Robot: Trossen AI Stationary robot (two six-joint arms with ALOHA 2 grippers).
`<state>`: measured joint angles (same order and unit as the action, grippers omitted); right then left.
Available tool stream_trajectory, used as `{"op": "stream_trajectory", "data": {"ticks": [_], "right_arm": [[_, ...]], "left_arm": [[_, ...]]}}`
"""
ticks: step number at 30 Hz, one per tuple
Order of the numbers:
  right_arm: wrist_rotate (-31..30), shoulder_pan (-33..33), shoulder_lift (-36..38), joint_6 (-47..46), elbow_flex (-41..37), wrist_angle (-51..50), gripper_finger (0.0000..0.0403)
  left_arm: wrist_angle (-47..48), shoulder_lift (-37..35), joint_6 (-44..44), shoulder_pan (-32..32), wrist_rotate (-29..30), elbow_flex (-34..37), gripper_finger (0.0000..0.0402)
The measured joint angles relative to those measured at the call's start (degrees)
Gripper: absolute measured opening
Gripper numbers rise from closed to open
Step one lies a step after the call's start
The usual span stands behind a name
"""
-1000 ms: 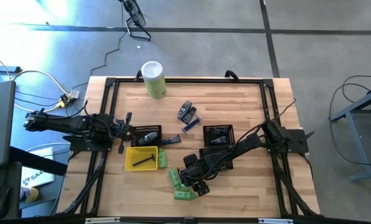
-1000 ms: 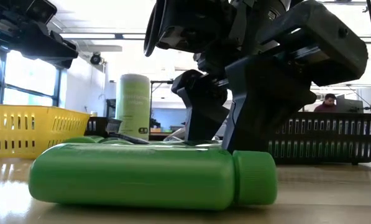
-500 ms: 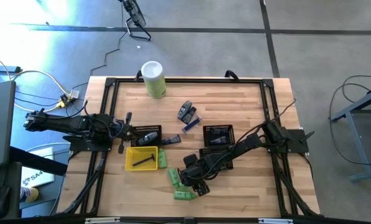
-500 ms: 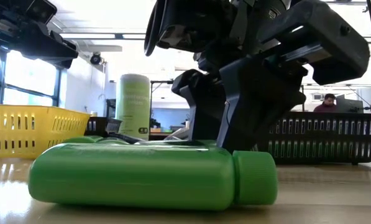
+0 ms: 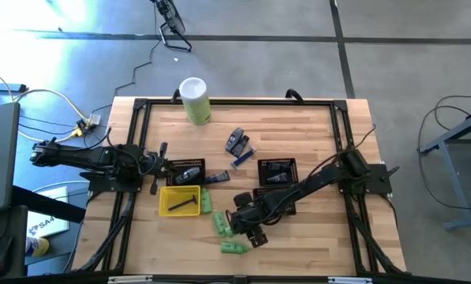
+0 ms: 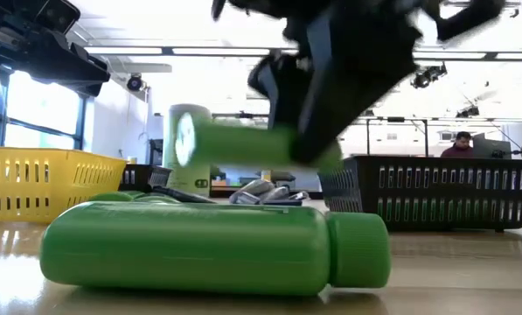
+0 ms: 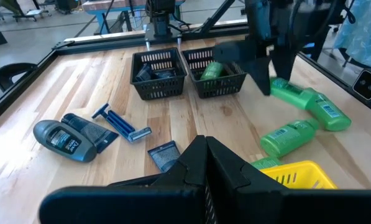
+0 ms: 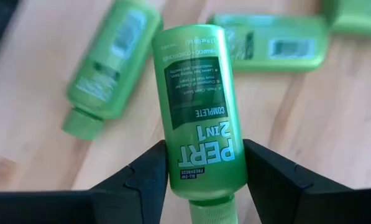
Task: Pick & Place Travel size toiletries
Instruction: Put the green shampoo into the bottom right black bin
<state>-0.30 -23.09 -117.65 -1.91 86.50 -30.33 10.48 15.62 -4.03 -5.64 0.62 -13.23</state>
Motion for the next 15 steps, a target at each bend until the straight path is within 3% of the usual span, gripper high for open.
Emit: {"op": "stream_trajectory", "data": {"ticks": [10, 15], "right_arm": [[-5.9, -0.1, 10.8, -6.0, 0.0, -8.8, 0.0181], [-6.0, 0.0, 15.8, -12.0, 0.0, -11.4, 0.0181]], "left_arm": [[0.0, 0.0, 0.0, 0.0, 0.0, 0.0, 0.0], [0.0, 0.0, 0.0, 0.0, 0.0, 0.0, 0.0]]}}
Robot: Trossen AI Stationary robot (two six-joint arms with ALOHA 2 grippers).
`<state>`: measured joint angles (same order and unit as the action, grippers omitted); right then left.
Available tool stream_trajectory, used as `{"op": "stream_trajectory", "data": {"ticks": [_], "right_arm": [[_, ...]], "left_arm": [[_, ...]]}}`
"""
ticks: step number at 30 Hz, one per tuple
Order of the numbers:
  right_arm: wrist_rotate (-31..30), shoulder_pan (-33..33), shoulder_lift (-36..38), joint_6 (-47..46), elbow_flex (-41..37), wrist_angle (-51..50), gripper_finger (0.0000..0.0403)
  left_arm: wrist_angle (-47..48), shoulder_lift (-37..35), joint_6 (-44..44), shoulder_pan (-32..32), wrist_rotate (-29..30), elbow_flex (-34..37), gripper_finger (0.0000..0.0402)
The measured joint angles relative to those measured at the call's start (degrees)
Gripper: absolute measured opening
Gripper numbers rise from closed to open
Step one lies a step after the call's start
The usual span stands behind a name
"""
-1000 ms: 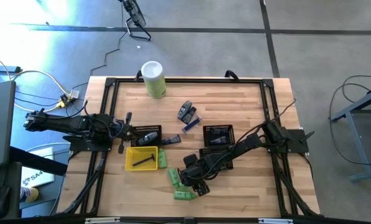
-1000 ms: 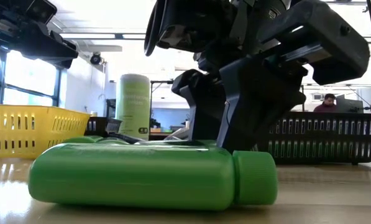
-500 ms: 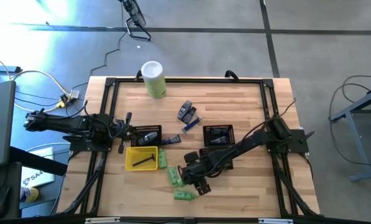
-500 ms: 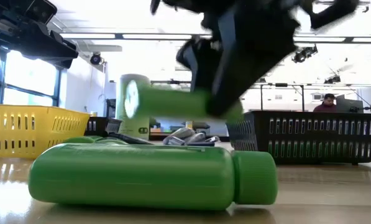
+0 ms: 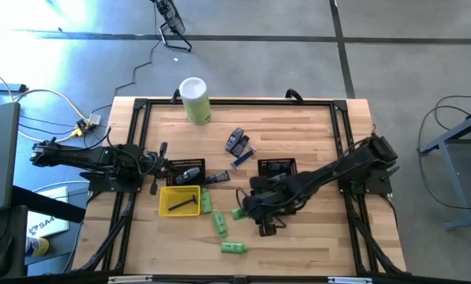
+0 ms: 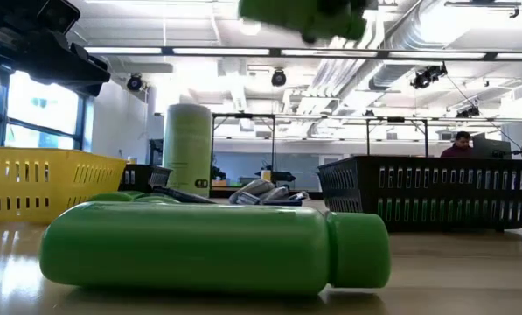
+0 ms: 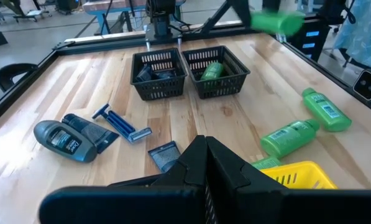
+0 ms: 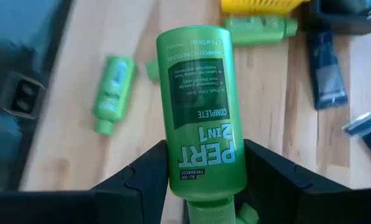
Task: Pick & Place Travel size toiletries
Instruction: Put the green shampoo into the bottom right black bin
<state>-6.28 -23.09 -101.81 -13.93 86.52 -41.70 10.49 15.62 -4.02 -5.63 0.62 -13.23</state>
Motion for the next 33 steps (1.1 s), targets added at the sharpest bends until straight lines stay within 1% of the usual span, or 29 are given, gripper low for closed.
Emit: {"op": "stream_trajectory", "data": {"ticks": [7, 11, 15, 23, 28, 33], "right_arm": [[-2.2, -0.4, 4.5, -3.7, 0.0, -1.9, 0.0181], [-2.4, -0.1, 4.8, -4.3, 0.1, -2.1, 0.0181], [-0.9, -0.1, 4.9, -4.5, 0.0, -3.7, 0.0181], [-1.7, -0.2, 4.9, -5.9, -0.3, -9.1, 0.0181], [-2.1, -0.2, 4.9, -7.5, -4.7, -9.1, 0.0181], [-5.3, -0.2, 4.9, -10.3, -10.8, -9.1, 0.0181]], "left_arm": [[0.0, 0.0, 0.0, 0.0, 0.0, 0.0, 0.0], [0.0, 0.0, 0.0, 0.0, 0.0, 0.0, 0.0], [0.0, 0.0, 0.0, 0.0, 0.0, 0.0, 0.0], [0.0, 0.0, 0.0, 0.0, 0.0, 0.0, 0.0], [0.0, 0.0, 0.0, 0.0, 0.0, 0.0, 0.0], [0.0, 0.0, 0.0, 0.0, 0.0, 0.0, 0.0]]}}
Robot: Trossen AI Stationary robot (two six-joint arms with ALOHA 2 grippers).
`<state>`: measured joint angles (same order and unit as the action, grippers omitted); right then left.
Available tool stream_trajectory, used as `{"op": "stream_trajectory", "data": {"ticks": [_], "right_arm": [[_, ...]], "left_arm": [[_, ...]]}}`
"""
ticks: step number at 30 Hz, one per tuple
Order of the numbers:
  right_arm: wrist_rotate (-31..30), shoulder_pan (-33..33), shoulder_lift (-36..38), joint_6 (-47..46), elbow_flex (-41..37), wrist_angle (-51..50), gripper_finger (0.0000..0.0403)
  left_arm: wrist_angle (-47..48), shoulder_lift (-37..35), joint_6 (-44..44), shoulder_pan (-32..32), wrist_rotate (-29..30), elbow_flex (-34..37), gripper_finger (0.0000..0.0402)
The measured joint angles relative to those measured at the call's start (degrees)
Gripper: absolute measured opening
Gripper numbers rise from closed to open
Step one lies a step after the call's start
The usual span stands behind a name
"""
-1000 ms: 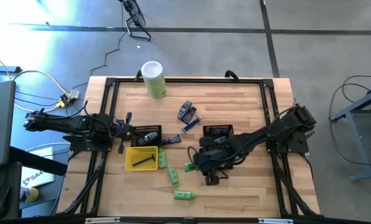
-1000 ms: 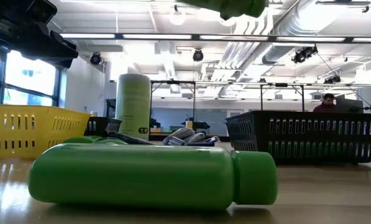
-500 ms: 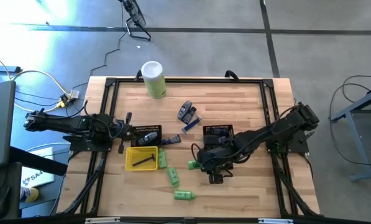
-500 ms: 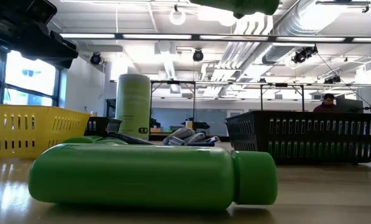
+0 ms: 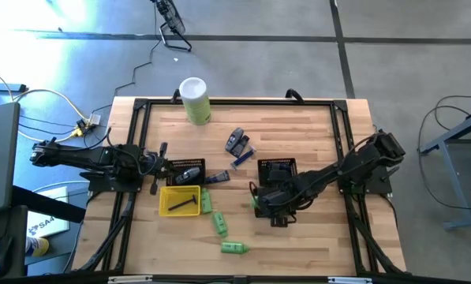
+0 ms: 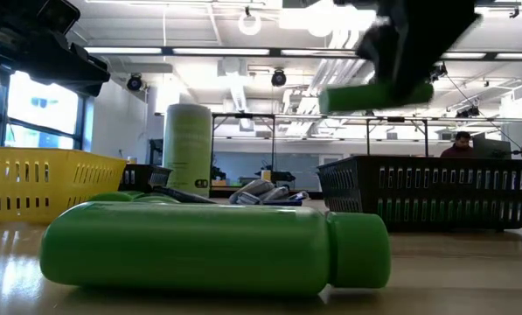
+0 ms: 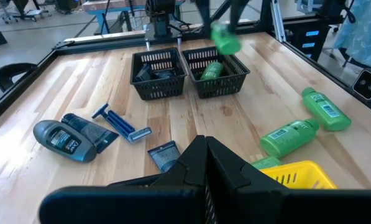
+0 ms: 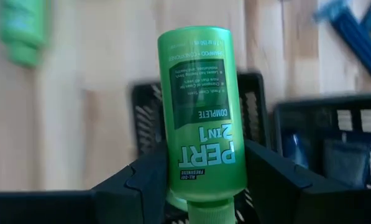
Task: Pick & Place Travel size toiletries
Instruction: Put the green shampoo into the bottom right black bin
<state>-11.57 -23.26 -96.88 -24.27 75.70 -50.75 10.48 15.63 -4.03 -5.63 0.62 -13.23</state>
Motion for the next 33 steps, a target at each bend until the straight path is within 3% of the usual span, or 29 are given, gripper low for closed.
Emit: {"op": "stream_trajectory", "data": {"ticks": [12, 33], "right_arm": [[-0.5, 0.2, -0.1, -5.8, -12.0, 6.6, 0.0181], [0.2, 0.2, -0.1, -6.1, -12.9, 7.8, 0.0181]], "left_arm": [[0.0, 0.0, 0.0, 0.0, 0.0, 0.0, 0.0], [0.0, 0.0, 0.0, 0.0, 0.0, 0.0, 0.0]]}}
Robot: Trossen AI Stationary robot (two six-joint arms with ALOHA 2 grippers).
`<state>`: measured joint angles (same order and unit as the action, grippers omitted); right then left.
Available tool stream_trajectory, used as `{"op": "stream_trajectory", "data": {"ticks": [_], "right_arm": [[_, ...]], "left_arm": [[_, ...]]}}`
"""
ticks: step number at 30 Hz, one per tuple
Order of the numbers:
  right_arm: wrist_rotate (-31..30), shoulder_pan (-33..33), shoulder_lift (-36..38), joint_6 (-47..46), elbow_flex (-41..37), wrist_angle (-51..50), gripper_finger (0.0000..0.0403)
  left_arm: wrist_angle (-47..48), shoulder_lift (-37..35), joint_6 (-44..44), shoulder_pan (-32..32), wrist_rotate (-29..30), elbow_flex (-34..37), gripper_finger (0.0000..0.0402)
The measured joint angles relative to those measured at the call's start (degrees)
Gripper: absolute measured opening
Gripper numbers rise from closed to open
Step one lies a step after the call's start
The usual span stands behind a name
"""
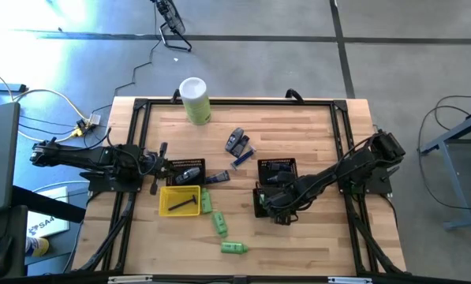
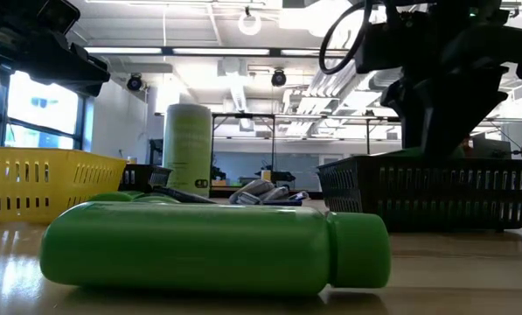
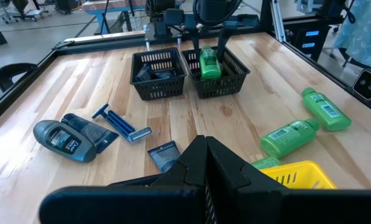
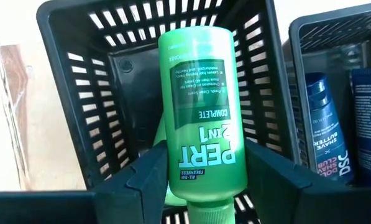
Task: Pick & Place Travel size toiletries
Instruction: Put the green shampoo into the bottom right black bin, then put the bottom blue razor into the yellow bin
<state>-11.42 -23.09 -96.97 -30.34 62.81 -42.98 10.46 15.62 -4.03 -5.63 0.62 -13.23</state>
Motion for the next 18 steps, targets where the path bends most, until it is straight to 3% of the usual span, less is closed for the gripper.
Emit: {"op": "stream_trajectory", "data": {"ticks": [5, 13, 18], "right_arm": [[1.0, 0.0, 0.0, -0.1, 0.0, 0.0, 0.019], [0.8, 0.0, 0.0, 0.5, 0.0, 0.0, 0.026], [-0.2, 0.0, 1.0, 0.8, 0.0, -0.1, 0.0266]], "left_arm": [[0.0, 0.0, 0.0, 0.0, 0.0, 0.0, 0.0], [0.0, 0.0, 0.0, 0.0, 0.0, 0.0, 0.0], [0.0, 0.0, 0.0, 0.0, 0.0, 0.0, 0.0]]}}
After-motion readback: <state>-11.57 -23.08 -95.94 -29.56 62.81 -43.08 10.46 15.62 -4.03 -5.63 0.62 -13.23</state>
